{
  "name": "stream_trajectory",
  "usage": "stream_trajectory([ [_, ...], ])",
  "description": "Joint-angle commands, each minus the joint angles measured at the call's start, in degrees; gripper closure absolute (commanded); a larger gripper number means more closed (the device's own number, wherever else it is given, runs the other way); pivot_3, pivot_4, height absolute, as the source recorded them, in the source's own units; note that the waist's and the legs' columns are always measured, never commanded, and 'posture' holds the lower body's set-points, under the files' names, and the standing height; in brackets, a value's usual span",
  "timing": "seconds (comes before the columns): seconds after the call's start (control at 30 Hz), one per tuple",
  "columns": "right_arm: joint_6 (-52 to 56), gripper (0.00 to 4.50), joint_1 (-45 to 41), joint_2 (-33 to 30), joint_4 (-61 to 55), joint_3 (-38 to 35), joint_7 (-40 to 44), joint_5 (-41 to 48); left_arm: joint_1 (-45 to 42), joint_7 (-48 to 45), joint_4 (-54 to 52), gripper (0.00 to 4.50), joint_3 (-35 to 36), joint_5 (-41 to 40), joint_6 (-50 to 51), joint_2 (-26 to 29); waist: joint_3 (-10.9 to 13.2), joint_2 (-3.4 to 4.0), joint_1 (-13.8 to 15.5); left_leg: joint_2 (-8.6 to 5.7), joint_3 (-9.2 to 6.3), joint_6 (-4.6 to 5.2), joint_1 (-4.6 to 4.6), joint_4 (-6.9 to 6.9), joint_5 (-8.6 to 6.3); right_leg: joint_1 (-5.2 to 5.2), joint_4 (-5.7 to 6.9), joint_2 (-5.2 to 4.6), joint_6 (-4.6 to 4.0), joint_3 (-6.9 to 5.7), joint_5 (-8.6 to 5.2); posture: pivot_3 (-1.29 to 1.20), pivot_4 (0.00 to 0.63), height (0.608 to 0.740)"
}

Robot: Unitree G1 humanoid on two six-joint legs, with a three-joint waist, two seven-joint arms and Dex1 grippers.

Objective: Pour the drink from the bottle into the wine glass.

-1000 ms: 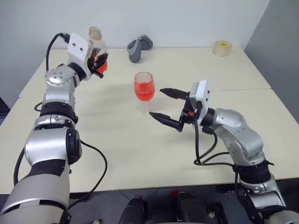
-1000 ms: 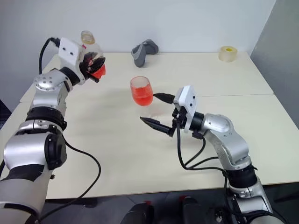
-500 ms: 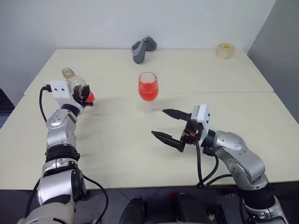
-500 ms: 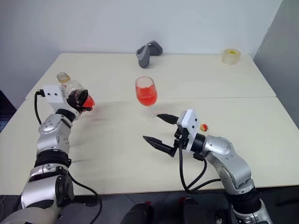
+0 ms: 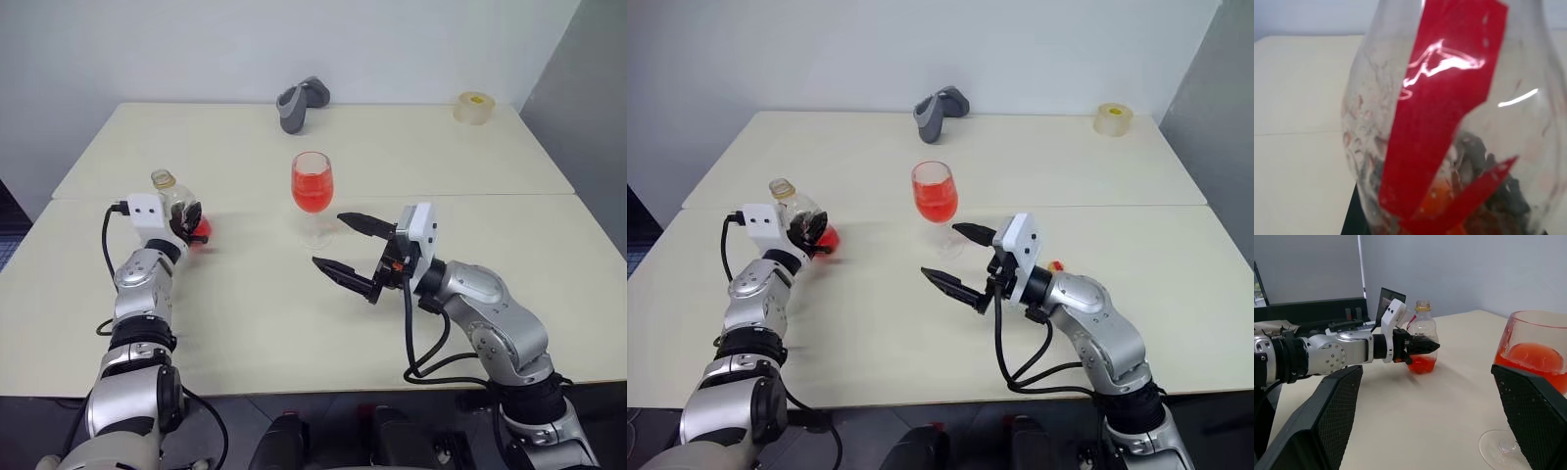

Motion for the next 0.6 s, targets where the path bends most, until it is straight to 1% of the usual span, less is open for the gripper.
stream_trajectory([
  [0.03,-0.66,0.00,-1.44,0.25,-0.58,-0.49,-0.30,0.05,-1.30,0.84,1.25,3.03,-0.47,1.03,-1.92,0.60,0.00,0.00,0.00,0.00,0.01,0.00,0.00,0.00,0.00,0.00,0.00,0.00,0.00,0.00,0.00,0.00,0.150,0.740],
  [0.23,-0.69,0.00,-1.68,0.25,-0.31,-0.46,-0.42,0.05,-0.93,-0.38,1.54,1.12,-0.22,-0.08,-1.52,0.18,-0.01,-0.01,-0.01,0.00,0.01,0.01,0.00,0.00,-0.01,0.00,0.00,0.00,0.00,0.00,0.00,0.00,0.150,0.740],
  [0.33,-0.56,0.00,-1.84,0.27,-0.35,-0.47,-0.44,0.16,-0.08,-0.57,-0.07,0.18,0.15,-0.67,-0.55,0.21,-0.01,-0.01,-0.01,0.00,0.00,0.01,0.01,0.00,-0.01,0.00,0.00,0.00,0.00,0.00,0.00,0.00,0.150,0.740],
  [0.37,-0.54,0.00,-1.88,0.26,-0.39,-0.47,-0.46,0.15,0.71,-0.84,-1.43,0.04,0.24,-0.99,0.05,0.15,-0.01,-0.01,-0.01,0.00,0.00,0.01,0.01,-0.01,0.00,0.00,0.00,0.00,0.00,0.00,0.00,0.00,0.150,0.740],
  [0.6,-0.14,0.00,-1.19,0.26,-1.49,-0.07,-0.82,0.24,9.15,-0.94,-15.18,0.04,0.82,-3.72,6.49,0.09,-0.01,-0.01,-0.03,0.03,-0.02,0.00,0.01,-0.06,0.00,-0.02,0.01,0.00,0.00,0.01,0.00,0.00,0.150,0.740],
])
